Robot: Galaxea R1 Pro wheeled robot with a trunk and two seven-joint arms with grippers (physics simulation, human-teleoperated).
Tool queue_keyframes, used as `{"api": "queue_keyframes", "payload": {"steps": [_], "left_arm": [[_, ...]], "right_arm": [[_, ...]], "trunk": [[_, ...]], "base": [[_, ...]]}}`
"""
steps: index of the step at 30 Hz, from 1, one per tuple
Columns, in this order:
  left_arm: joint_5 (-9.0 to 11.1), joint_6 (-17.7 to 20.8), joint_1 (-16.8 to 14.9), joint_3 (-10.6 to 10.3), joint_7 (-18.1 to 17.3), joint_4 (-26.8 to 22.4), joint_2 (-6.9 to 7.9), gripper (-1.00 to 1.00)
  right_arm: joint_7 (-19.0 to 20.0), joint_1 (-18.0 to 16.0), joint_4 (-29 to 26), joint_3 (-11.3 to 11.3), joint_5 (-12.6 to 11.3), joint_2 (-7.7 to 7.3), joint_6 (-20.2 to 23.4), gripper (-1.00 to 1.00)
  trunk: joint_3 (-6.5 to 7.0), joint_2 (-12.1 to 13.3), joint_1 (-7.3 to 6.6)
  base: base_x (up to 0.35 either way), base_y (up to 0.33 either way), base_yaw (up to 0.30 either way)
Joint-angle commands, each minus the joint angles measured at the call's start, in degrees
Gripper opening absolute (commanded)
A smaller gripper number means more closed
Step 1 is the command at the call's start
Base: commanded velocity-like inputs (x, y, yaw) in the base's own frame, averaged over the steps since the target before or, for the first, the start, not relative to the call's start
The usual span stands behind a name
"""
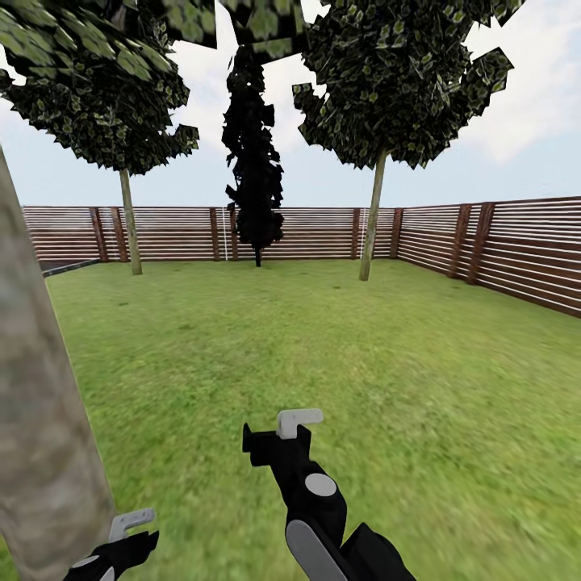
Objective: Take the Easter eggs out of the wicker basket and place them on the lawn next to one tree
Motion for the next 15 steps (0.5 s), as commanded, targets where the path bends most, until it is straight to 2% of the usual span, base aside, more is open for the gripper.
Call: {"api": "queue_keyframes", "payload": {"steps": [1, 5, 15], "left_arm": [[0.60, 0.22, -0.01, -0.45, 0.01, -0.09, 0.08, 1.00], [0.66, 0.15, -0.01, -0.45, -0.03, -0.09, 0.11, 1.00], [2.77, -2.36, 0.03, -0.45, -0.05, -0.07, 0.12, 1.00]], "right_arm": [[-0.49, -0.07, -0.07, 0.05, -0.39, 0.00, 0.19, 1.00], [-0.53, -0.07, -0.07, -0.03, -0.34, -0.03, 0.19, 1.00], [-0.57, -0.07, -0.04, -0.12, -0.31, -0.42, 0.18, 1.00]], "trunk": [[0.12, 0.38, -0.23], [0.84, 1.99, -1.11], [2.63, 6.00, -3.31]], "base": [[0.000, 0.000, 0.000], [0.000, 0.000, 0.000], [0.000, 0.000, 0.000]]}}
